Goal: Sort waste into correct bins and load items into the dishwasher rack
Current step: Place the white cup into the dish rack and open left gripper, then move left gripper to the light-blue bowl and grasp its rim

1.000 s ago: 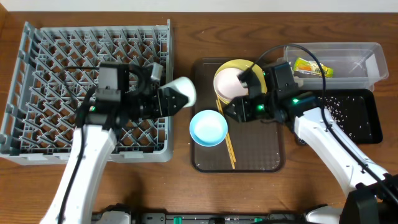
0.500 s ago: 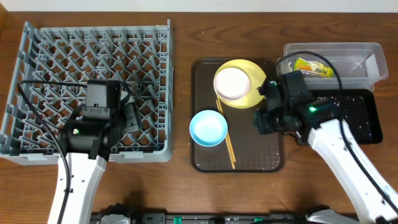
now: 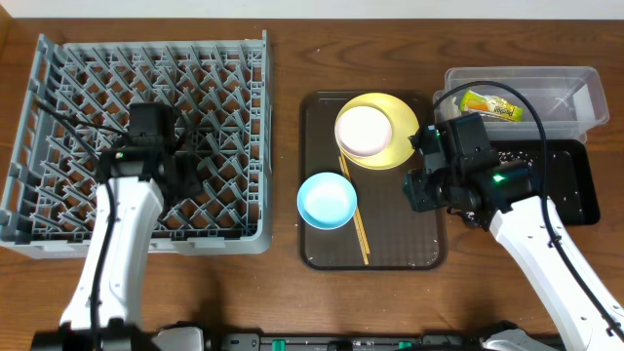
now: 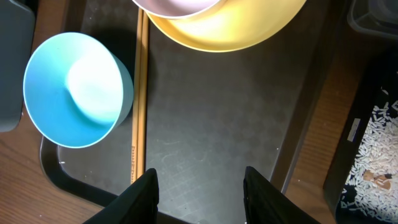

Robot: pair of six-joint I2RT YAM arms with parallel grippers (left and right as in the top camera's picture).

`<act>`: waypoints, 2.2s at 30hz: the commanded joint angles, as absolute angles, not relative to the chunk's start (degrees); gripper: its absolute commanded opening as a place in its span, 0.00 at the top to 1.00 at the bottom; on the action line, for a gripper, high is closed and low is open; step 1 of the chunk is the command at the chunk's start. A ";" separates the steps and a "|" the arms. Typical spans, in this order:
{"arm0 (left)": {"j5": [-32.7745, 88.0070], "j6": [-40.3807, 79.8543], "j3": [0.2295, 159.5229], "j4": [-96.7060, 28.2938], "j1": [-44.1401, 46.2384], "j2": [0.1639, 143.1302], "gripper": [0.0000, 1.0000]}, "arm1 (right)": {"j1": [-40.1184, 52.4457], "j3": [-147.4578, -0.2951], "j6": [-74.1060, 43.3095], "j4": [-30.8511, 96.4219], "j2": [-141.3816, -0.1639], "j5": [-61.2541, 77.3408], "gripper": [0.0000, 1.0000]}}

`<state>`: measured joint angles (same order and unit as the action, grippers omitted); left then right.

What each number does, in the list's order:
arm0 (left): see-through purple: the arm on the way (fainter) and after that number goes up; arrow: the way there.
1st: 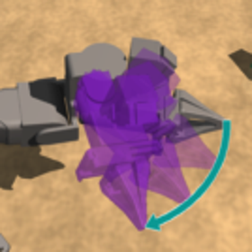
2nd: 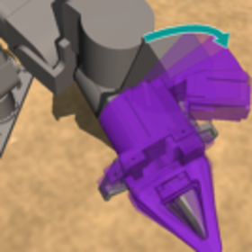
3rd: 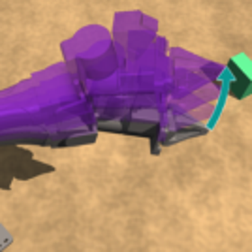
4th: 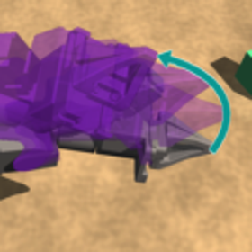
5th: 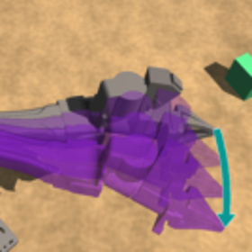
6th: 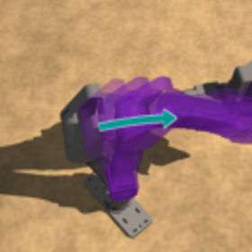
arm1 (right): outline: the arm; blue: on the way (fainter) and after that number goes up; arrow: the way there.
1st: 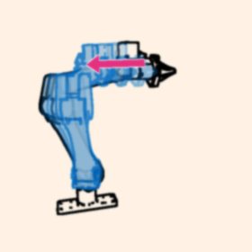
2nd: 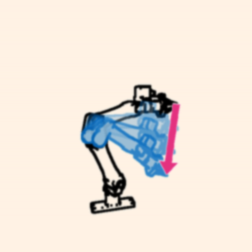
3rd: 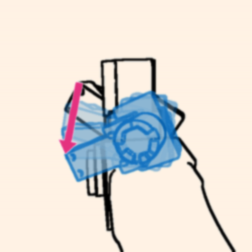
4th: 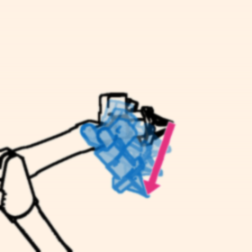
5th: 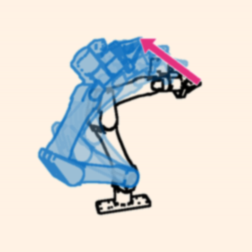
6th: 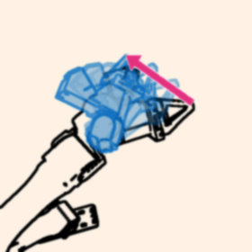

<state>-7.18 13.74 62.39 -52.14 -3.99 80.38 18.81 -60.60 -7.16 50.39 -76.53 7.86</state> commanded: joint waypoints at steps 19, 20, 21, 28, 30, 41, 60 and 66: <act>-4.01 14.26 63.37 -53.36 -4.19 87.68 0.09 | 18.28 -61.08 -6.57 51.03 -76.18 7.35 0.47; -4.01 14.26 63.42 -53.65 -4.16 86.98 0.09 | 18.28 -61.08 -6.57 51.03 -76.18 7.35 0.46; -3.99 14.26 63.46 -53.82 -4.16 86.24 0.09 | 18.28 -61.08 -6.57 51.00 -76.18 7.35 0.46; 1.43 14.24 63.51 -53.58 -4.16 76.58 0.09 | 18.31 -61.08 -6.57 51.00 -76.18 7.35 0.45; 7.86 14.20 63.51 -52.88 -4.14 73.38 0.10 | 18.35 -61.08 -6.57 50.96 -76.18 7.35 0.44; 19.88 12.49 63.48 -48.73 7.44 73.17 0.13 | 18.39 -61.08 -6.59 50.33 -76.18 7.55 0.43; 10.17 12.53 63.48 -40.71 28.34 90.32 0.16 | 18.39 -61.06 -6.63 50.46 -76.18 7.57 0.43; 10.22 12.53 63.48 -38.54 29.63 94.19 0.18 | 18.39 -61.06 -6.76 50.68 -76.18 7.55 0.43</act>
<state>11.49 13.23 62.48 -38.89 29.21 93.36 18.83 -60.60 -6.94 50.39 -76.51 7.86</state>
